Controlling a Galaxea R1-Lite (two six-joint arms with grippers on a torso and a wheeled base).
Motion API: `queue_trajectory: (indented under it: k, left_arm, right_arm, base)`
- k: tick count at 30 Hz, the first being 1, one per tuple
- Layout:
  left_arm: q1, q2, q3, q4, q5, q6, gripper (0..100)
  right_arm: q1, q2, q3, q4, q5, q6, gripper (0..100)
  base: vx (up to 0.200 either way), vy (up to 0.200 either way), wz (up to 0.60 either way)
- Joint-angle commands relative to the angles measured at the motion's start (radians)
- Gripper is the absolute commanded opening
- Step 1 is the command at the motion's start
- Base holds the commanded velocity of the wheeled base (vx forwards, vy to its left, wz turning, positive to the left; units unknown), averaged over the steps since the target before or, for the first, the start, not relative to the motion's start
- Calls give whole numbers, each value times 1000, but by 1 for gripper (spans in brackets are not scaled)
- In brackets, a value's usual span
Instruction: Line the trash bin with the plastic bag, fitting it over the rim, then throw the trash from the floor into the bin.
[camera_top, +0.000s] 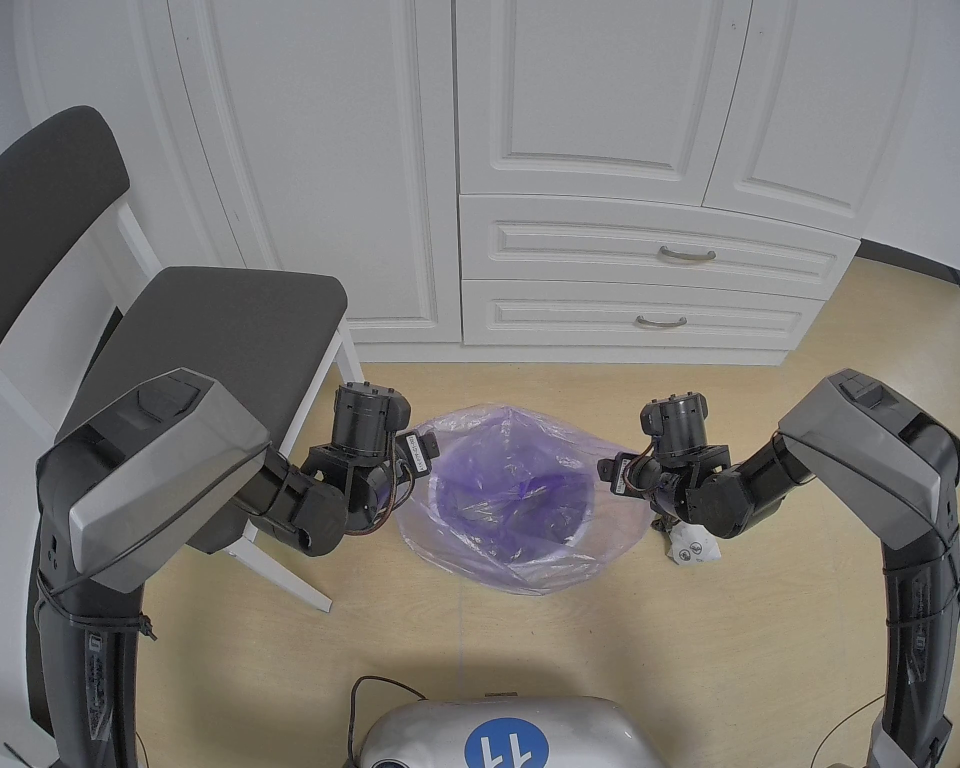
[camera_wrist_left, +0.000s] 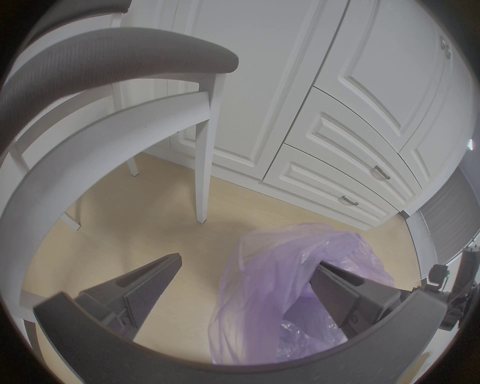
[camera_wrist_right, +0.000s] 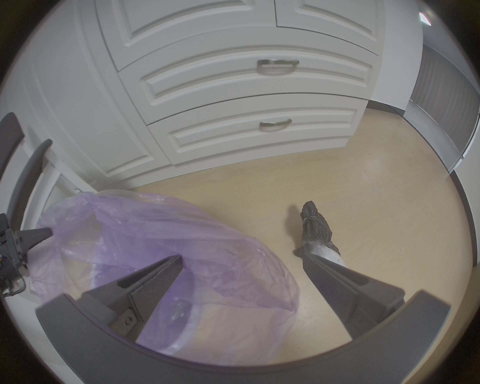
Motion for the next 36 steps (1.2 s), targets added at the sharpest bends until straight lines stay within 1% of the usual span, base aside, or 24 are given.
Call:
queue_trajectory:
  k: [1, 3, 4, 6, 7, 13, 15, 17, 18, 21, 23, 29, 30, 31, 33, 34, 36]
  left_arm:
    - [5, 38, -33, 5, 8, -6, 100]
    - [5, 44, -48, 7, 12, -6, 100]
    - [5, 58, -76, 10, 38, -6, 100]
    - [5, 79, -111, 11, 80, -1, 100]
    - [5, 90, -127, 13, 90, 0, 100]
    - [6, 156, -249, 68, 96, -4, 100]
    - [15, 187, -302, 70, 100, -4, 100]
    - [15, 191, -311, 70, 103, -4, 100]
    - [26, 242, -401, 82, 126, 0, 100]
    - [41, 300, -502, 131, 139, 3, 100]
    - [51, 320, -545, 163, 146, 0, 100]
    - [72, 348, -587, 180, 146, 3, 100]
    - [83, 374, -627, 215, 146, 6, 100]
    - [84, 380, -637, 237, 146, 8, 100]
    - [84, 380, -637, 237, 146, 8, 100]
    - [87, 389, -668, 323, 146, 5, 100]
    - [91, 375, -659, 377, 146, 2, 100]
  right_arm:
    - [-28, 119, -79, -10, -3, 14, 100]
    - [-29, 142, -111, -12, -10, 29, 100]
    - [-29, 162, -155, -12, -13, 72, 100]
    - [-28, 172, -189, -10, -13, 124, 100]
    - [-28, 176, -198, -12, -13, 137, 100]
    - [-29, 239, -286, -15, -18, 177, 100]
    - [-31, 265, -326, -16, -29, 197, 100]
    - [-31, 268, -332, -16, -30, 200, 100]
    - [-36, 308, -399, -18, -44, 221, 100]
    - [-39, 343, -475, -18, -58, 269, 100]
    - [-39, 350, -499, -18, -58, 293, 100]
    - [-45, 366, -533, -15, -59, 293, 100]
    - [-48, 386, -553, -2, -59, 284, 100]
    - [-48, 389, -556, -1, -59, 282, 100]
    - [-48, 389, -556, -1, -59, 282, 100]
    - [-48, 397, -556, 7, -59, 278, 100]
    - [-48, 396, -556, 45, -59, 269, 100]
  base:
    - [0, 0, 0]
    - [0, 0, 0]
    - [0, 0, 0]
    - [0, 0, 0]
    - [0, 0, 0]
    - [0, 0, 0]
    - [0, 0, 0]
    - [0, 0, 0]
    - [0, 0, 0]
    - [0, 0, 0]
    - [0, 0, 0]
    - [0, 0, 0]
    - [0, 0, 0]
    - [0, 0, 0]
    - [0, 0, 0]
    - [0, 0, 0]
    - [0, 0, 0]
